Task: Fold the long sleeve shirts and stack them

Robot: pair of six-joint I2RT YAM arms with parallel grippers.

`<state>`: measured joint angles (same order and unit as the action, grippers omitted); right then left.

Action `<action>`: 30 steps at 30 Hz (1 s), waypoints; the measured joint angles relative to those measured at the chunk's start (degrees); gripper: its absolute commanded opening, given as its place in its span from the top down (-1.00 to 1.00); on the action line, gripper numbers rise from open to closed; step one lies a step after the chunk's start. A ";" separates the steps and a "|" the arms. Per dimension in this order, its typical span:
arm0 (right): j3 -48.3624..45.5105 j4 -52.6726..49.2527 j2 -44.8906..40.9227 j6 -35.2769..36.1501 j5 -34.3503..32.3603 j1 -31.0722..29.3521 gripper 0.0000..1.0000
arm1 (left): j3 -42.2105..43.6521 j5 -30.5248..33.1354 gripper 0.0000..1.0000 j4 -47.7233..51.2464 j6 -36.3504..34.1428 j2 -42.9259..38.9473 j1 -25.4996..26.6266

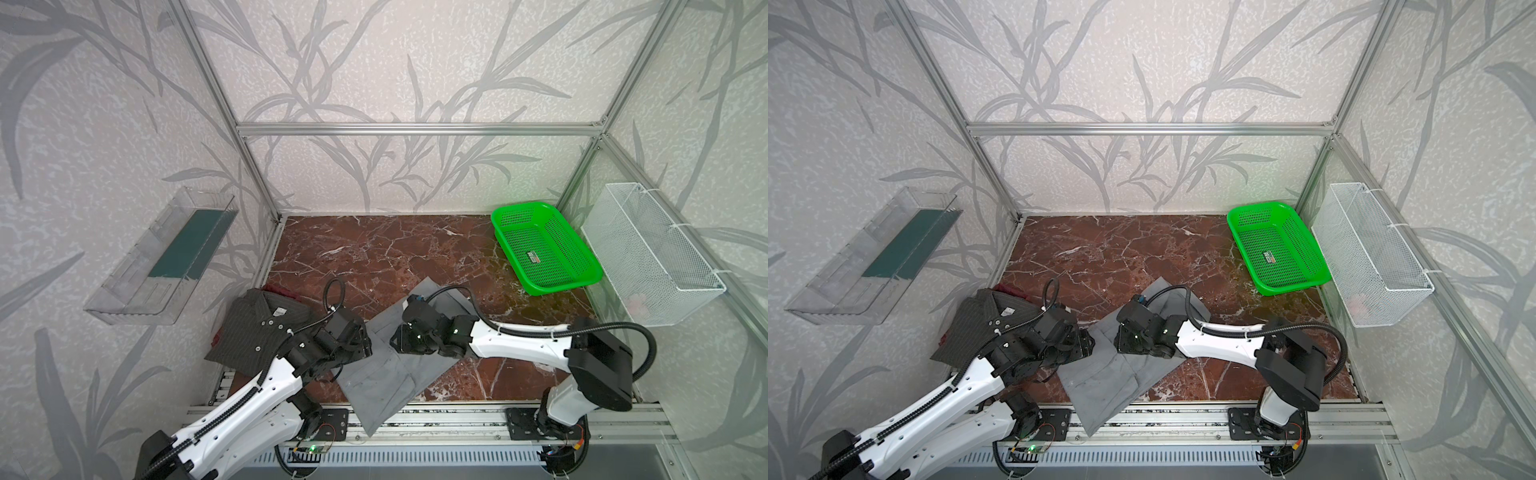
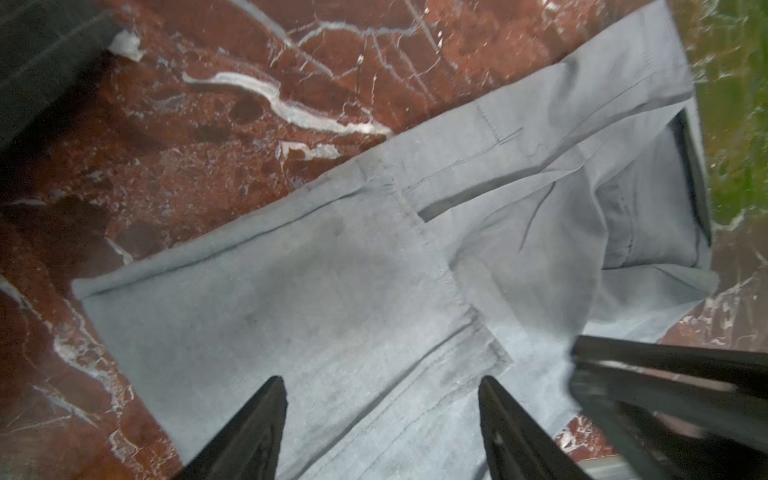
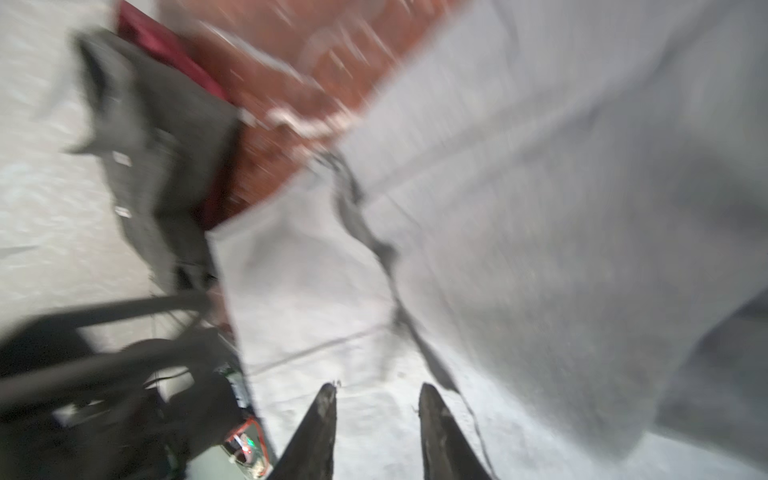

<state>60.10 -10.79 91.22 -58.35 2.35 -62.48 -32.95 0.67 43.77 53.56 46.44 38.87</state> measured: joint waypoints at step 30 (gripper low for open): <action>-2.19 -5.40 11.61 17.38 6.47 31.04 0.41 | -3.76 0.94 -0.52 0.17 -1.62 7.23 0.00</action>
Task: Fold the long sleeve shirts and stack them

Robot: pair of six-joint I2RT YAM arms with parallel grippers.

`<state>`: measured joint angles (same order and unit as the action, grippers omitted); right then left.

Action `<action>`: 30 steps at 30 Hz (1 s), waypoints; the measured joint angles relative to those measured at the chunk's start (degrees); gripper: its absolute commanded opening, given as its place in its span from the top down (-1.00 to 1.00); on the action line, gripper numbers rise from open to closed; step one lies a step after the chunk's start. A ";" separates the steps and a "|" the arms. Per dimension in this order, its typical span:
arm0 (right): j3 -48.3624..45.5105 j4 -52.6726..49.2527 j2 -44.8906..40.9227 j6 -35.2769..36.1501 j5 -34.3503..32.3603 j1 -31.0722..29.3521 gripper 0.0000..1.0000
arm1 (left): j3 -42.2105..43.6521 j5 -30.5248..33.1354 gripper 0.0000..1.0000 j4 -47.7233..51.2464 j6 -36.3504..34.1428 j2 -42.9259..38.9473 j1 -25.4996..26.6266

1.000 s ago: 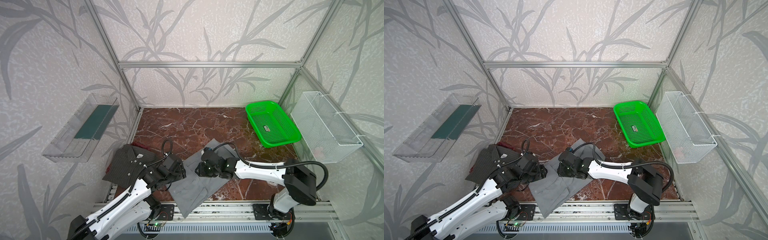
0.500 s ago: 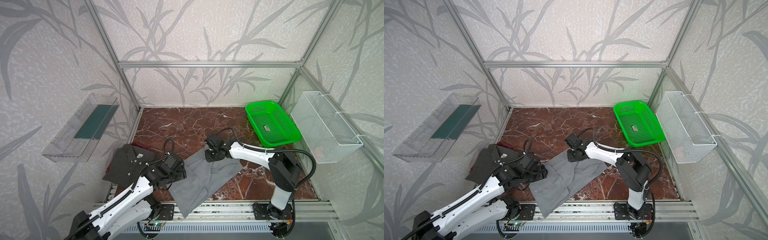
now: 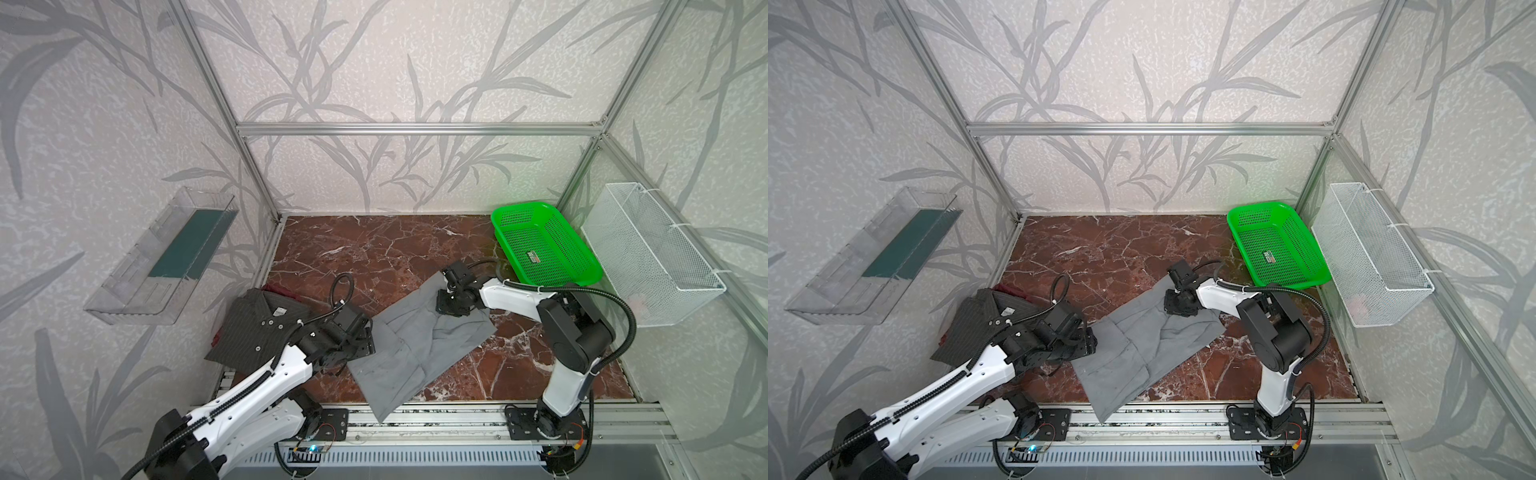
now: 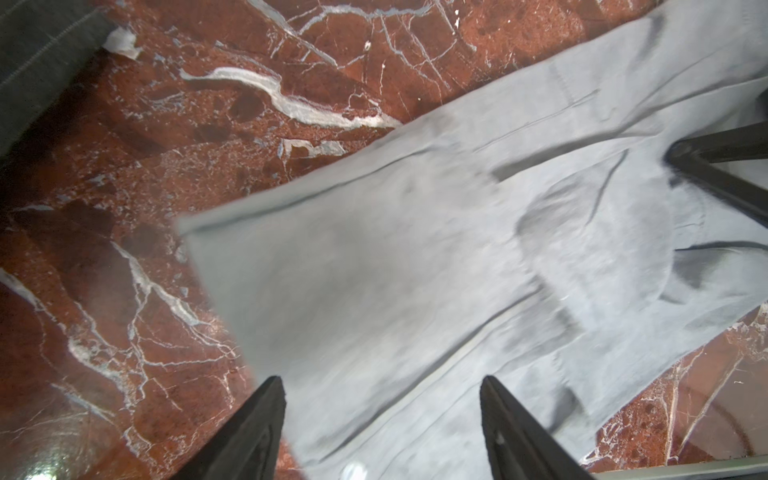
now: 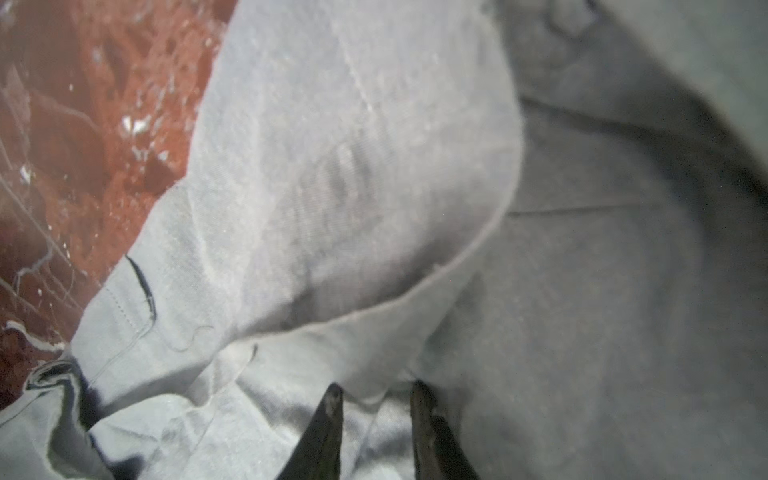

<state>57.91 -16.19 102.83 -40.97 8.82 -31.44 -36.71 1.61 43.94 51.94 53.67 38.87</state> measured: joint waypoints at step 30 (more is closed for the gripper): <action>-1.36 -1.01 -13.46 -3.58 1.31 -19.23 0.47 | 5.31 -9.66 -0.72 -20.55 -6.82 13.22 -4.57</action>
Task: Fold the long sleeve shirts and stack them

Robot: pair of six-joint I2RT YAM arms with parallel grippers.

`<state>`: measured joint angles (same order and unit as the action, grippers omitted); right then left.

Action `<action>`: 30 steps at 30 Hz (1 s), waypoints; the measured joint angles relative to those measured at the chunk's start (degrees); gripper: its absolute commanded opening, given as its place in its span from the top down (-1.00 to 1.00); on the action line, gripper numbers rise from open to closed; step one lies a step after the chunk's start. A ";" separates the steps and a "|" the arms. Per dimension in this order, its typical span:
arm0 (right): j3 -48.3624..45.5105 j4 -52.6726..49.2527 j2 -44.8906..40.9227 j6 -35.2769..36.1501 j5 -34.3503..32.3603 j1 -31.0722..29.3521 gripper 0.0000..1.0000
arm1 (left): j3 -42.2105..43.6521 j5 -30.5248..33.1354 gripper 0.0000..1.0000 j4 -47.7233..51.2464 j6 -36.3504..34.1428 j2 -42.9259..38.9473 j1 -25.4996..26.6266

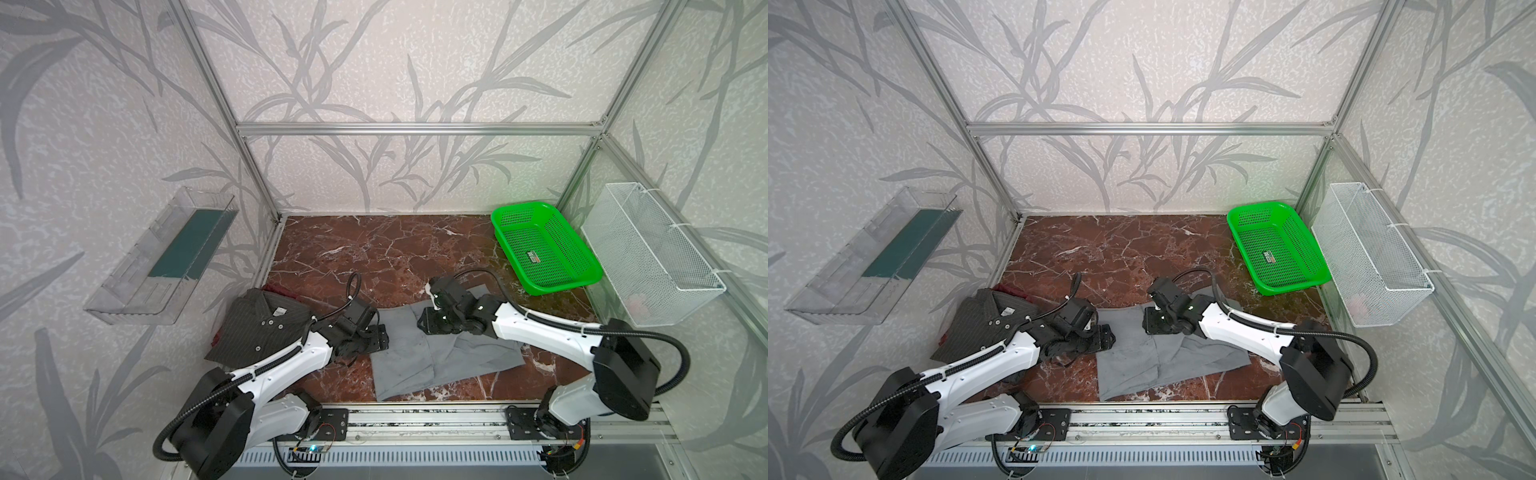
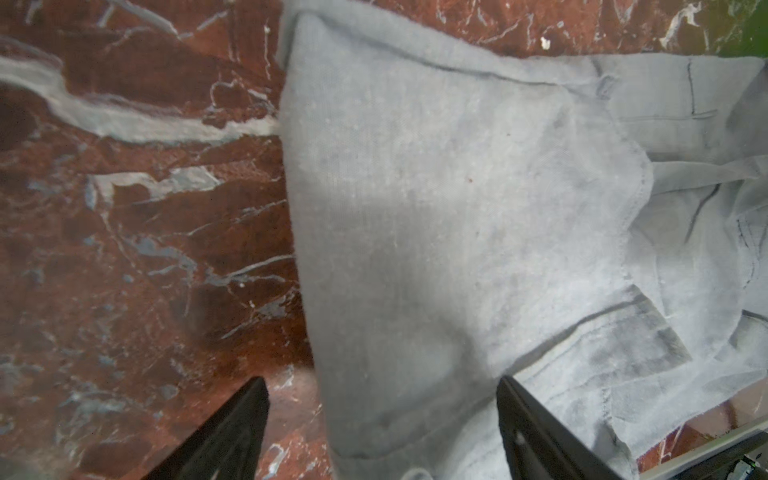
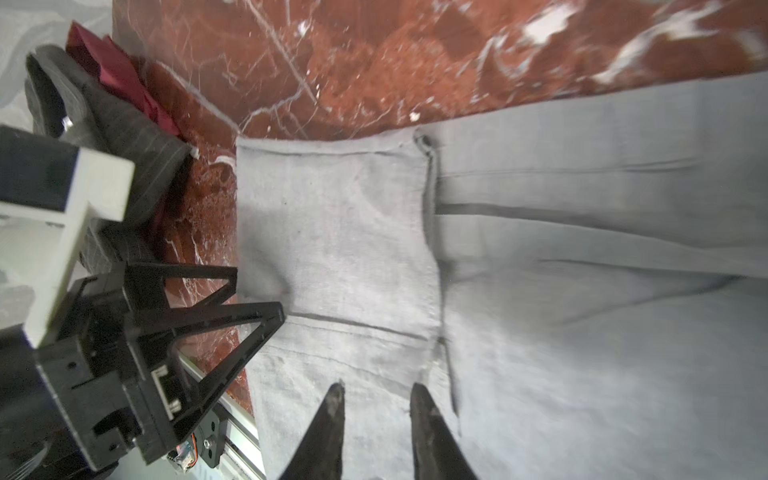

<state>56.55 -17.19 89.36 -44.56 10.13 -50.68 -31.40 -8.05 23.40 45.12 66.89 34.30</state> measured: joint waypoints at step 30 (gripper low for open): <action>-4.28 17.05 13.44 -3.89 1.99 4.94 0.67 | 11.21 -7.30 -0.99 -13.68 4.44 -8.83 -0.83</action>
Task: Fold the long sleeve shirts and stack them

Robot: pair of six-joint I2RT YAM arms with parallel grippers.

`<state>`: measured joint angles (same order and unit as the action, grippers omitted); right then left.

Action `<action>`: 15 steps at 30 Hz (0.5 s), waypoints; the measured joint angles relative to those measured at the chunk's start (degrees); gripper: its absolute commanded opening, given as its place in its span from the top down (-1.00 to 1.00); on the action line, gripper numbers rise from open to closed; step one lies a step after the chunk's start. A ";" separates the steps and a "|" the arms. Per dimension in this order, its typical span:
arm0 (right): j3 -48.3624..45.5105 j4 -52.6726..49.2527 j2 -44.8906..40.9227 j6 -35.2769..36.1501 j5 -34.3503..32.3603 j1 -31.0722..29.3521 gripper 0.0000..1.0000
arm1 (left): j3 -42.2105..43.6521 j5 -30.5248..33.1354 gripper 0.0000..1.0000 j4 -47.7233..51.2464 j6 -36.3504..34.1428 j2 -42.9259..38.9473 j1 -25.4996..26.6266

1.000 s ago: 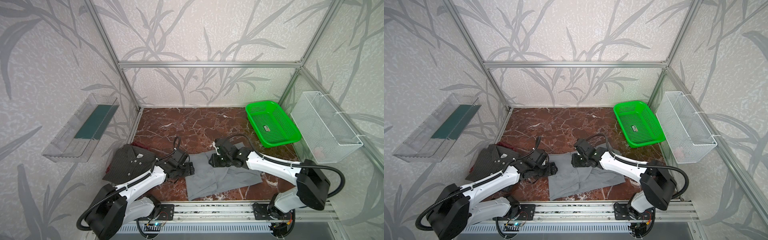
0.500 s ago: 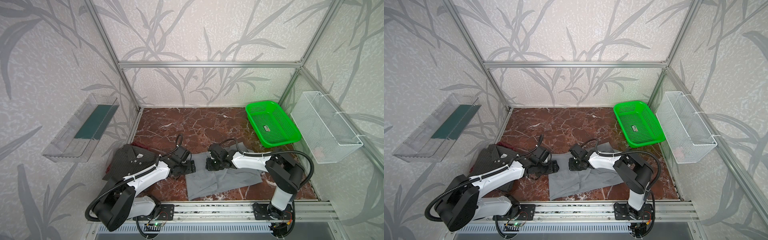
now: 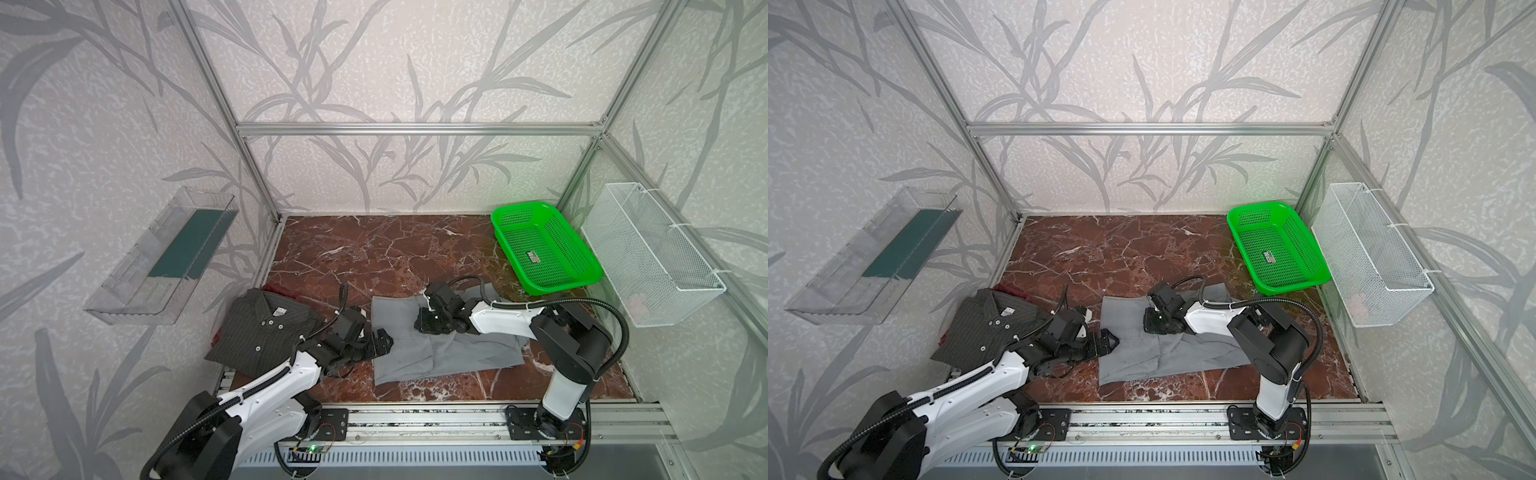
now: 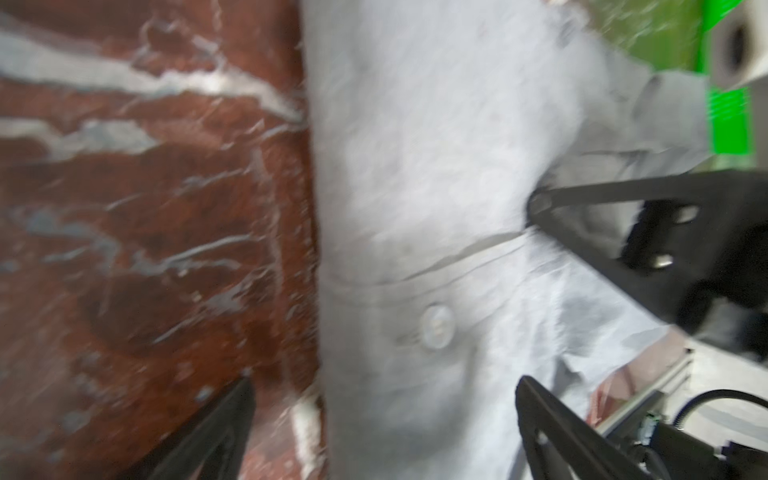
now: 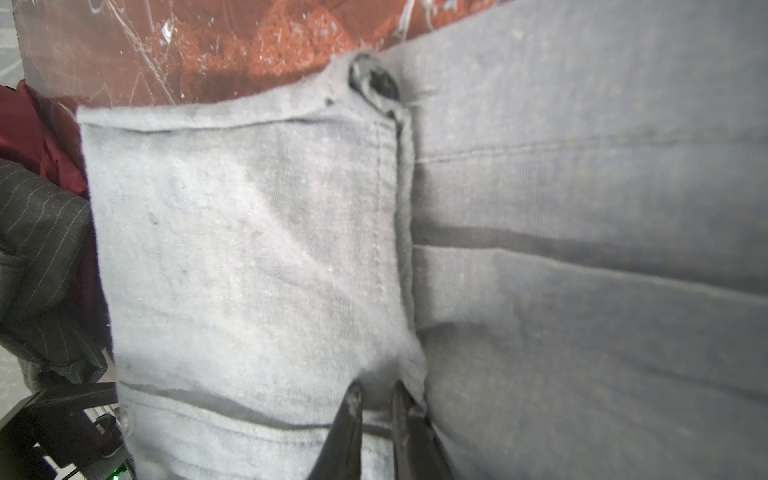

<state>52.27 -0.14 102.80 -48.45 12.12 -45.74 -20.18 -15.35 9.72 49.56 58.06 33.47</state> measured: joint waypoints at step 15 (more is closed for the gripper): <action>-1.03 2.45 0.07 -0.22 0.61 0.07 0.69 | 0.59 -5.60 -0.24 -12.15 2.08 9.31 -0.31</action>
<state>51.24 2.31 102.87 -48.66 12.73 -45.67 -19.59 -20.95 -2.44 51.64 67.37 33.17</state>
